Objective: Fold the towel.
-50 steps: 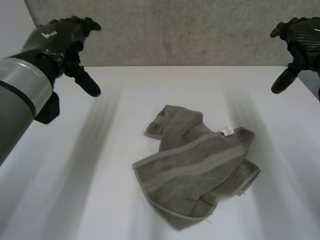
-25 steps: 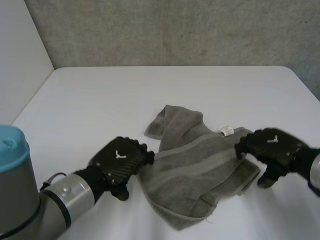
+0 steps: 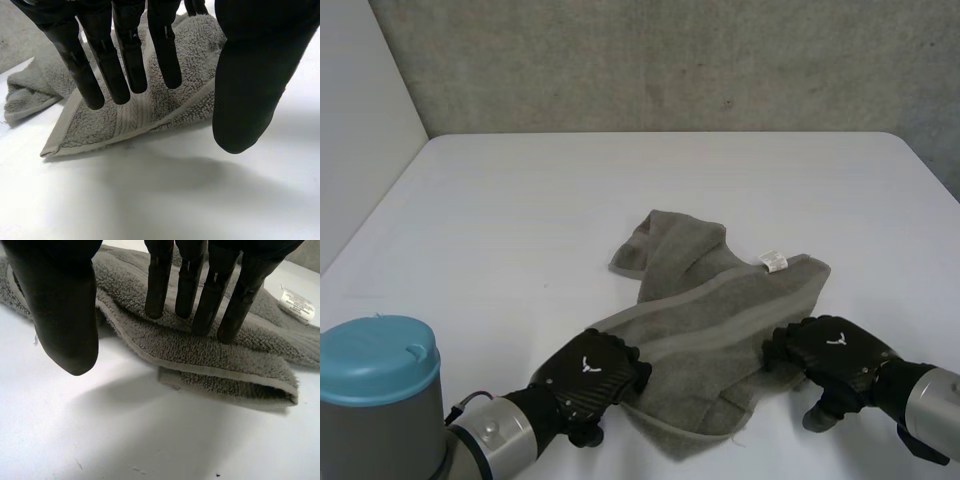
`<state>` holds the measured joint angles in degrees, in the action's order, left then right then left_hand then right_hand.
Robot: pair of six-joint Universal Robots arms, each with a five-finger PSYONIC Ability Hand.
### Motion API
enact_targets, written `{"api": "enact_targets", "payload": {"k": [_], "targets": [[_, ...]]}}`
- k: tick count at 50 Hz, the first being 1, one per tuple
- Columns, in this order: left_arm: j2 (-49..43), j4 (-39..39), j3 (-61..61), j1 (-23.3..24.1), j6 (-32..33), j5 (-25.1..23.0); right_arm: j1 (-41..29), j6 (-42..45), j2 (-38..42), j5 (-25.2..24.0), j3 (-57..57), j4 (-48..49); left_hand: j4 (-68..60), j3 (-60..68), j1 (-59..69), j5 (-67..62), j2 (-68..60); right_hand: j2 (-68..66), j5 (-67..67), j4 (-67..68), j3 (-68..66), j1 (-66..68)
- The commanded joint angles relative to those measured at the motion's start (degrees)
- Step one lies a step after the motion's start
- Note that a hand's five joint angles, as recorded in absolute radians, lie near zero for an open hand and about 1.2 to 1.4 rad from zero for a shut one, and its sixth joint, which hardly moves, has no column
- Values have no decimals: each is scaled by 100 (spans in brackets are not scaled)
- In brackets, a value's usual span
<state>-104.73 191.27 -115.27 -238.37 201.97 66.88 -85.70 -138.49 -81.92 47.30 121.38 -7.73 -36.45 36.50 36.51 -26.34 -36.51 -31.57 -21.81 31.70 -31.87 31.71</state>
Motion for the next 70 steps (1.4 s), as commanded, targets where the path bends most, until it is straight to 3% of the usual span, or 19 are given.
{"api": "enact_targets", "payload": {"k": [1,9,15,28,36,38,41,45,52,58,64,66,70], "targets": [[-91,147,14,98,0,0,1,-20,194,-1,43,201,-539,534,533,-550,-533,46,70,-59,76,-60],[-311,578,40,221,9,36,-201,-64,484,69,-36,421,-539,534,533,-550,-533,12,36,-25,42,-26],[-513,640,110,291,9,44,-526,-432,599,446,-167,886,-539,534,533,-550,-533,-21,3,8,8,7],[-742,745,339,335,0,80,-1063,-732,862,719,-352,1195,-1431,1425,1424,-1441,-1425,-291,-267,278,-261,276],[-821,1026,462,335,-35,97,-1309,-1040,897,913,-449,1467,-2978,2973,2972,-2989,-2972,-1317,-1293,1304,-1287,1302],[-873,1123,532,344,-35,106,-1353,-1119,915,965,-510,1511,-4200,4195,4194,-4211,-4194,-2120,-2096,2107,-2090,2106],[-900,1176,567,344,-35,132,-1370,-1137,924,974,-554,1511,-4355,4350,4349,-4366,-4349,-2746,-2722,2734,-2717,2732],[-970,1264,734,344,-44,272,-1379,-1338,959,983,-756,1511,-4355,4350,4349,-4366,-4349,-4691,-4667,4678,-4661,4677],[-935,1264,910,335,-53,413,-1432,-1585,977,1027,-1152,1502,-4355,4350,4349,-4366,-4349,-4843,-4819,4830,-4813,4829],[-452,1237,1516,247,-88,827,-1511,-1963,757,1581,-2277,1441,-4355,4350,4349,-4366,-4349,-4843,-4819,4830,-4813,4829],[-311,1378,3178,80,-176,1644,-1933,-1831,511,2143,-3991,1792,-4355,4350,4349,-4366,-4349,-4843,-4819,4830,-4813,4829],[-355,1509,4209,19,-386,2169,-2081,-1813,493,2327,-4796,2579,-4355,4350,4349,-4366,-4349,-4843,-4819,4830,-4813,4829],[-416,1747,5111,-8,-756,2672,-2284,-1884,528,2574,-5485,3357,-4355,4350,4349,-4366,-4349,-4843,-4819,4830,-4813,4829]]}}
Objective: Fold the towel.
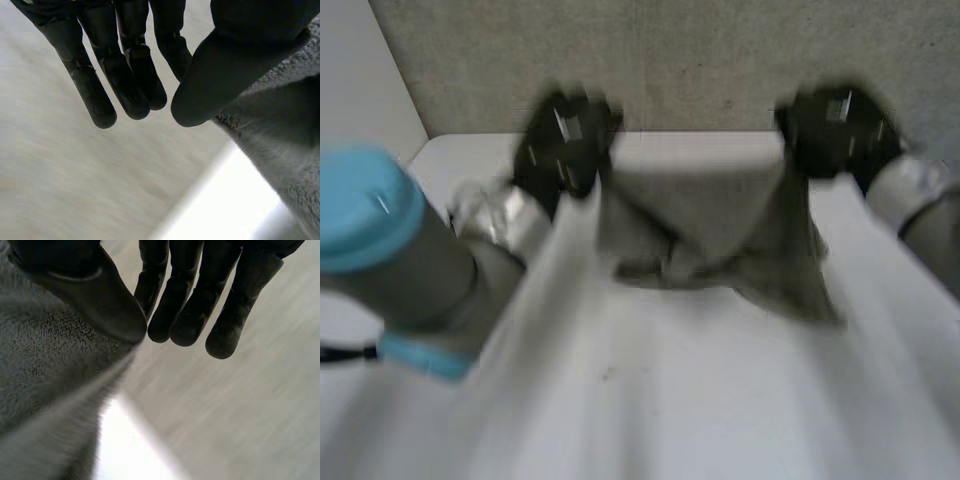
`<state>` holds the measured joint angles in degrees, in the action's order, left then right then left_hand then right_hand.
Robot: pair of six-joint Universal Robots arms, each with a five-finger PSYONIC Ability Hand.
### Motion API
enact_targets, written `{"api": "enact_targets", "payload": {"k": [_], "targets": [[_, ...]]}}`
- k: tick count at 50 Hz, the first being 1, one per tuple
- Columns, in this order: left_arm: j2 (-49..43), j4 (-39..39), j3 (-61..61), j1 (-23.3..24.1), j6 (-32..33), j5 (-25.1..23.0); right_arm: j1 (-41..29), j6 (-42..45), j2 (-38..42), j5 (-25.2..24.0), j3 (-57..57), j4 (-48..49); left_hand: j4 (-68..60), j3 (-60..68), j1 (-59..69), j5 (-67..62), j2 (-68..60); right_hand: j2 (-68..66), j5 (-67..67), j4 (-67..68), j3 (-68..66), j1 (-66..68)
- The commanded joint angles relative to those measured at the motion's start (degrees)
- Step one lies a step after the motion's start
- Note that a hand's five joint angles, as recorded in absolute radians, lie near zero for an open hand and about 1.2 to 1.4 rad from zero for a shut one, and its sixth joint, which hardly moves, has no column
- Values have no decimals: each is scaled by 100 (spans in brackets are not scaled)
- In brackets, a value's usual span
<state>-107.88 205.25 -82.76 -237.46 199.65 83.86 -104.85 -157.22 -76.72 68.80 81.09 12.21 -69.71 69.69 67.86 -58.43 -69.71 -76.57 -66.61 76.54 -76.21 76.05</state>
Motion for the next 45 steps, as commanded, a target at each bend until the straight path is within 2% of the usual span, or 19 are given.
{"api": "enact_targets", "payload": {"k": [1,5,7,8,10,15,16,18,19,21,26,32,34,35,37,38,39,43,45], "targets": [[-128,462,2173,-125,-715,1201,-456,-2,43,537,-1673,1494,-1029,1031,1214,-1157,-1029,-343,-339,346,-379,395],[-146,455,2467,-143,-963,1370,-510,-2,166,731,-2000,1170,-1029,1031,1214,-1157,-1029,-343,-339,346,-379,395],[-137,324,2292,-151,-981,1370,-588,7,306,723,-2071,436,-1029,1031,1214,-1157,-1029,-343,-339,346,-379,395],[-137,323,2291,-151,-981,1370,-589,7,307,722,-2071,432,-1029,1031,1214,-1157,-1029,-343,-339,346,-379,395],[-102,174,1653,-177,-972,1352,-808,42,464,679,-1949,-251,-1029,1031,1214,-1157,-1029,-343,-339,346,-379,395],[-41,33,371,-344,-963,1361,-1019,77,693,600,-1283,-946,-1029,1031,1214,-1157,-1029,-343,-339,346,-379,395],[-41,33,366,-345,-963,1361,-1020,77,693,599,-1280,-948,-1029,1031,1214,-1157,-1029,-343,-339,346,-379,395],[-6,33,-683,-546,-955,1344,-1081,112,851,468,-624,-1054,-1029,1031,1214,-1157,-1029,-343,-339,346,-379,395],[-5,33,-689,-547,-955,1344,-1081,112,851,468,-621,-1054,-1029,1031,1214,-1157,-1029,-343,-339,346,-379,395],[3,68,-1581,-591,-893,1274,-1256,191,1131,345,-87,-1159,-1029,1031,1214,-1157,-1029,-343,-339,346,-379,395],[-119,120,-2418,-626,-631,1098,-1397,410,1588,318,494,-1159,-1029,1031,1214,-1157,-1029,-343,-339,346,-379,395],[-190,209,-2701,-687,-322,966,-1398,437,1783,397,645,-1098,-1029,1031,1214,-1157,-1029,-343,-339,346,-379,395],[-94,226,-2710,-775,-278,957,-1336,272,1670,485,689,-1080,-1029,1031,1214,-1157,-1029,937,941,-933,900,-884],[-93,226,-2710,-775,-278,957,-1336,270,1669,485,689,-1080,-1029,1031,1214,-1157,-1029,946,950,-943,910,-894],[47,252,-2666,-802,-286,957,-1310,-149,1415,642,794,-1062,-1029,1031,1214,-1157,-1029,3605,3610,-3602,3569,-3553],[47,252,-2666,-802,-287,957,-1310,-151,1414,643,794,-1062,-1029,1031,1214,-1157,-1029,3620,3625,-3617,3584,-3568],[117,296,-2658,-802,-295,957,-1301,-404,1283,730,899,-1036,-1029,1031,1214,-1157,-1029,4503,4508,-4500,4467,-4451],[188,455,-2684,-819,-295,957,-1081,-811,1027,916,1137,-939,-1029,1031,1214,-1157,-1029,4764,4769,-4761,4728,-4712],[197,630,-2745,-889,-295,948,-714,-977,669,977,1487,-852,-1029,1031,1214,-1157,-1029,4899,4903,-4895,4862,-4846]]}}
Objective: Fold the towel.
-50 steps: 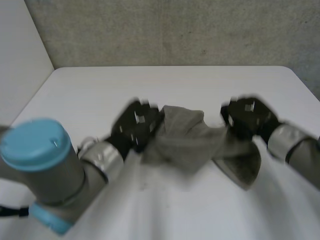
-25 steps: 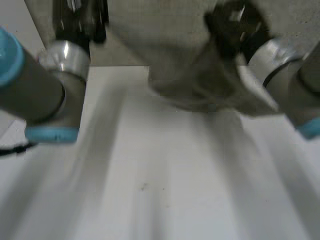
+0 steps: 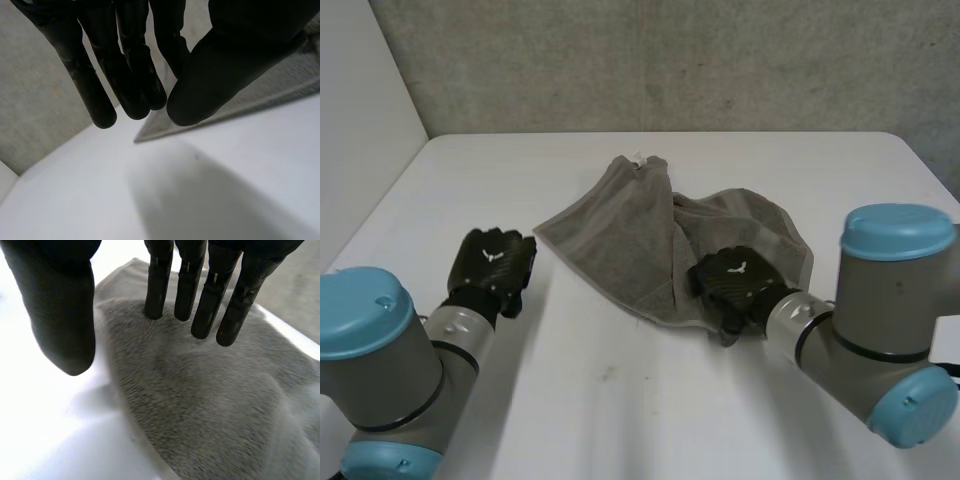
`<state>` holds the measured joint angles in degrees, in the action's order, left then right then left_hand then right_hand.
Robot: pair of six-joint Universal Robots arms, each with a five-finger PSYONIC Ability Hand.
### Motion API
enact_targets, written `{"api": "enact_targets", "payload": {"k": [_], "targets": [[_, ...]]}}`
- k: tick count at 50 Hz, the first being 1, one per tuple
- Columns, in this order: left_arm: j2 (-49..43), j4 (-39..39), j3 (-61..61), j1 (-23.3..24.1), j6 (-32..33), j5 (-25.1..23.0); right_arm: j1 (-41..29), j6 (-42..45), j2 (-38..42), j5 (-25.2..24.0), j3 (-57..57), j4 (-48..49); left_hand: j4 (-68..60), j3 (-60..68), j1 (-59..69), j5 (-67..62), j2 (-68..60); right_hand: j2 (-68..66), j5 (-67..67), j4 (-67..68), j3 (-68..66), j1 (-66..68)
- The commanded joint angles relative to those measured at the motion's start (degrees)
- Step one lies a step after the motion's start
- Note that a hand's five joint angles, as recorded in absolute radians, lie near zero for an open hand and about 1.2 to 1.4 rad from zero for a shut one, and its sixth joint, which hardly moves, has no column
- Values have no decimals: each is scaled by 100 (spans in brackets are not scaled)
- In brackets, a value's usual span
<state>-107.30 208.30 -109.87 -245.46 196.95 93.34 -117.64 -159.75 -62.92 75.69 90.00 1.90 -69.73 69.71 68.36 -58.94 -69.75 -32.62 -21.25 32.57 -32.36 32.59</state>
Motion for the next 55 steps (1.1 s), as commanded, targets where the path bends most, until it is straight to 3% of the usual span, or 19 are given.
{"api": "enact_targets", "payload": {"k": [1,2,3,4,5,6,8,12,14,19,34,39,41,42,48,55], "targets": [[139,325,-34,-90,-25,0,566,-724,-713,288,597,179,-1027,1029,1164,-1106,-1025,504,367,-499,479,-502],[147,377,-69,-99,-16,-8,723,-733,-904,280,780,240,-313,315,451,-392,-311,537,400,-532,512,-535],[147,404,-95,-99,1,-26,846,-724,-1089,262,947,293,1526,-1524,-1388,1447,1528,554,417,-549,529,-552],[147,404,-96,-99,2,-26,848,-724,-1091,262,949,294,1545,-1543,-1407,1465,1546,554,417,-549,529,-552],[147,413,-113,-90,10,-61,935,-689,-1230,262,1105,346,3243,-3241,-3106,3164,3245,554,417,-549,529,-552],[147,413,-113,-90,10,-61,1031,-645,-1327,253,1255,416,3260,-3258,-3123,3181,3262,538,401,-533,513,-535],[121,404,-113,-81,10,-271,1119,-540,-1389,227,1396,495,4921,-4919,-4783,4841,4922,504,367,-499,479,-502],[77,413,-87,-64,19,-606,1234,-126,-1521,227,1705,663,5060,-5059,-4923,4981,5062,487,350,-482,462,-485],[42,413,-34,-64,19,-991,1304,486,-1670,253,2046,899,5044,-5042,-4906,4964,5045,470,333,-465,445,-468],[-98,422,1,-64,19,-1326,1349,1121,-1583,323,2276,1364,5044,-5042,-4906,4964,5045,470,333,-465,445,-468],[-283,413,-43,-73,-34,-1388,1349,1008,-721,376,1872,1682,5599,-5597,-5461,5519,5600,336,199,-331,311,-333],[-292,422,-43,-55,-42,-1388,1357,964,-572,385,1757,1814,5599,-5597,-5461,5519,5600,-1515,-1652,1520,-1540,1517],[-292,422,-25,-46,-51,-1388,1357,771,-633,385,1705,1980,5599,-5597,-5461,5519,5600,-4425,-4562,4430,-4450,4428],[-292,422,-25,-46,-51,-1388,1357,770,-634,385,1705,1981,5599,-5597,-5461,5519,5600,-4441,-4578,4446,-4467,4444],[-292,430,1,24,-130,-1388,1322,436,-1310,403,1476,1955,5649,-5647,-5511,5570,5650,-4738,-4875,4743,-4764,4741],[-380,448,89,208,-411,-1388,1349,410,-2872,394,1100,1254,5683,-5681,-5545,5603,5684,-4738,-4875,4743,-4764,4741]]}}
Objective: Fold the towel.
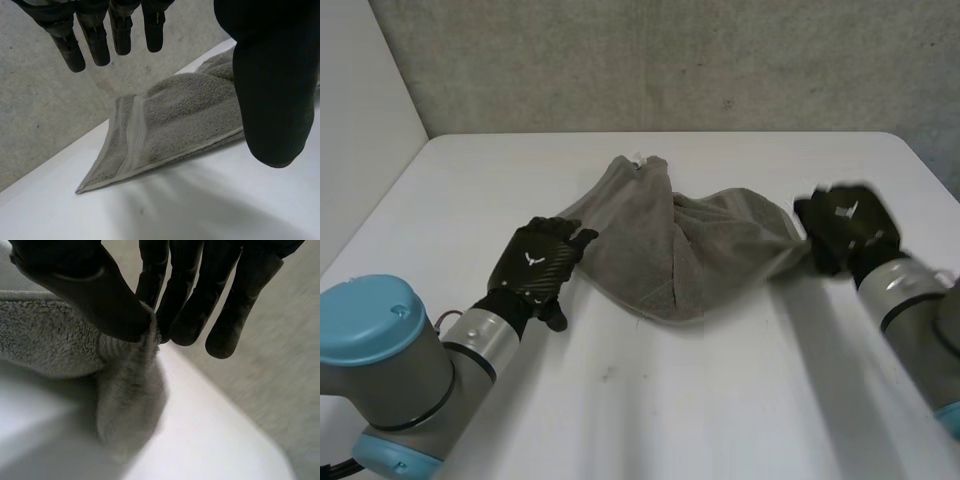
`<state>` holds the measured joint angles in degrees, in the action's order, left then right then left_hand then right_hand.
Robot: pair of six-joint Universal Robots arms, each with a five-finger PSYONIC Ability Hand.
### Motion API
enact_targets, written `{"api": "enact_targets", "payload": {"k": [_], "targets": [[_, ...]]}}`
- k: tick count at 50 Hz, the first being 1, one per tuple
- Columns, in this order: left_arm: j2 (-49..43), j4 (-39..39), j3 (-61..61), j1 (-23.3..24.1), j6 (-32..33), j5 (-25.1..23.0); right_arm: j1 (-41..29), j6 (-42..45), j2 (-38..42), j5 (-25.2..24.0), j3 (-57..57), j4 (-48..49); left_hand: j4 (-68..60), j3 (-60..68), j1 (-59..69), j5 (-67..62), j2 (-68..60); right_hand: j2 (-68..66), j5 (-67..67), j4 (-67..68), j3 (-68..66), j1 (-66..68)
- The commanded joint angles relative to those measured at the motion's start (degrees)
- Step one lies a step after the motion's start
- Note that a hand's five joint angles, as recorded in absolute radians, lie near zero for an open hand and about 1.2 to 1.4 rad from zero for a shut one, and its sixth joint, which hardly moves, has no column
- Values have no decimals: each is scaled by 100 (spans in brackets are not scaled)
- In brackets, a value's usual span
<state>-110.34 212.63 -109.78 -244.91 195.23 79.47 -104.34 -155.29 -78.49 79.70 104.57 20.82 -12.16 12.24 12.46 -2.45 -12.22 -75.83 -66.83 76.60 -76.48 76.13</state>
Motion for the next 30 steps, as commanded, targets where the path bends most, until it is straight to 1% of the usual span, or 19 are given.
{"api": "enact_targets", "payload": {"k": [1,3,6,8,12,14,20,26,30], "targets": [[-75,16,79,154,-240,-2,18,-36,-1318,-7,-359,-640,-74,67,45,-45,-69,-417,-317,340,-352,387],[-163,16,167,232,-397,-2,10,-36,-1703,-33,-647,-1156,-74,67,45,-45,-69,-417,-317,340,-352,387],[-216,16,229,277,-486,7,1,-36,-1810,-42,-781,-1422,-74,67,45,-45,-69,-417,-317,340,-352,387],[-356,16,377,355,-661,25,-17,-27,-1924,-60,-1043,-1877,-91,84,61,-62,-86,-417,-317,340,-352,387],[-506,16,545,435,-785,42,-25,-27,-2030,-51,-1264,-2222,-125,117,95,-96,-119,-417,-317,340,-352,387],[-663,7,720,514,-829,68,-25,-27,-2222,-60,-1378,-2467,-175,168,145,-146,-169,-417,-317,340,-352,387],[-902,-11,1011,593,-838,86,-25,-27,-2443,-69,-1457,-2653,-209,202,179,-180,-203,-417,-317,340,-352,387],[-1253,-11,1354,778,-838,95,-25,-19,-2698,-86,-1457,-2873,-293,286,263,-264,-287,-417,-317,340,-352,387],[-1516,-81,1564,918,-838,95,27,-10,-2803,-113,-1422,-2960,-711,704,682,-682,-706,-417,-317,340,-352,387]]}}
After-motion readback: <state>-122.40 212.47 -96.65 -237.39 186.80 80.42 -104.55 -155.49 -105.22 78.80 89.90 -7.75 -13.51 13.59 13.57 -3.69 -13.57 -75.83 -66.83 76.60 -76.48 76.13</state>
